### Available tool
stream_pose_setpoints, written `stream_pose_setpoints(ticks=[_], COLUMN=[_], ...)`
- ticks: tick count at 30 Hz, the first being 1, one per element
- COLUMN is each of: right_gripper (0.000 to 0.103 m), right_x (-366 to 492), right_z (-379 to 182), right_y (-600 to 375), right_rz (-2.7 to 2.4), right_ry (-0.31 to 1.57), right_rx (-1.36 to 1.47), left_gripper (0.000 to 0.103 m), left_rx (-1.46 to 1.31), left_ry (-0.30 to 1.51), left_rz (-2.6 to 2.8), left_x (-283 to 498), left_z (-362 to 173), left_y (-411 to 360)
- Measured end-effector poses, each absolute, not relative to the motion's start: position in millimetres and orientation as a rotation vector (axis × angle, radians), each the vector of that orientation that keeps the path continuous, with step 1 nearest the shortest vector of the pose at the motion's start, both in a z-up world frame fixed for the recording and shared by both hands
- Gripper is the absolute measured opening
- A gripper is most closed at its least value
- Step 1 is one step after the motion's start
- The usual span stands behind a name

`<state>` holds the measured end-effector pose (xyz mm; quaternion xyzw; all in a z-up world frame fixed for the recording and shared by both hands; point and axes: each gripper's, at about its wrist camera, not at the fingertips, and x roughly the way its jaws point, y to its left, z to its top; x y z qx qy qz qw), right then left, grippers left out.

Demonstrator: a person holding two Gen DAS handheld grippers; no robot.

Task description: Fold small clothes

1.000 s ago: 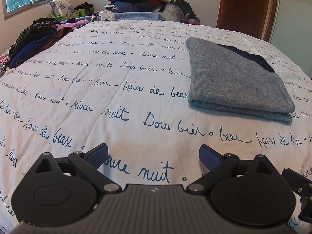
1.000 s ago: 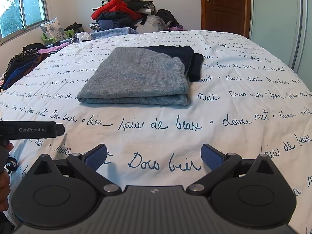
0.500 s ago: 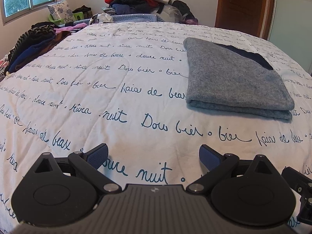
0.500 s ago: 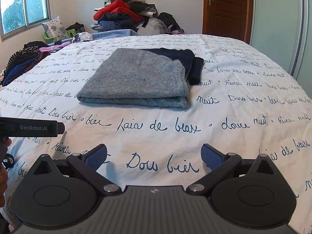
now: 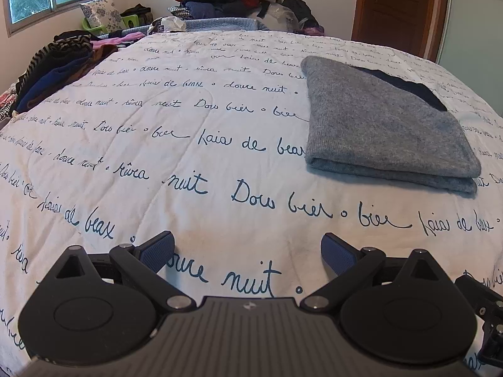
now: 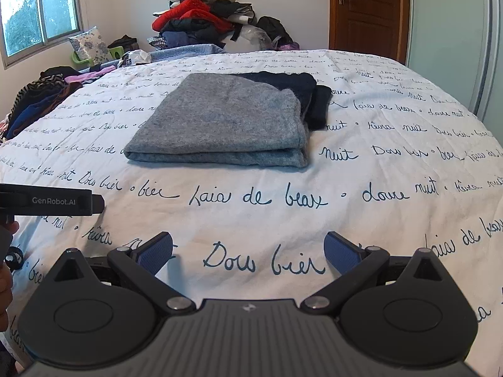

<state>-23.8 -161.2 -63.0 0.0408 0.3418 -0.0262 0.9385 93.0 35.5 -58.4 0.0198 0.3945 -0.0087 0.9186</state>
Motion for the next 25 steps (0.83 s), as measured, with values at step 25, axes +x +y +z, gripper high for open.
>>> stream_pose_setpoints(ticks=[25], right_gripper=[0.103], right_x=[-21], right_z=[-58], right_y=[-156], right_rz=[0.063], right_ry=[0.673], right_rx=[0.030], left_gripper=[0.098], left_rx=[-0.005], left_ry=[0.656], left_rz=[0.031], left_x=[88], left_z=[-36], left_y=[60])
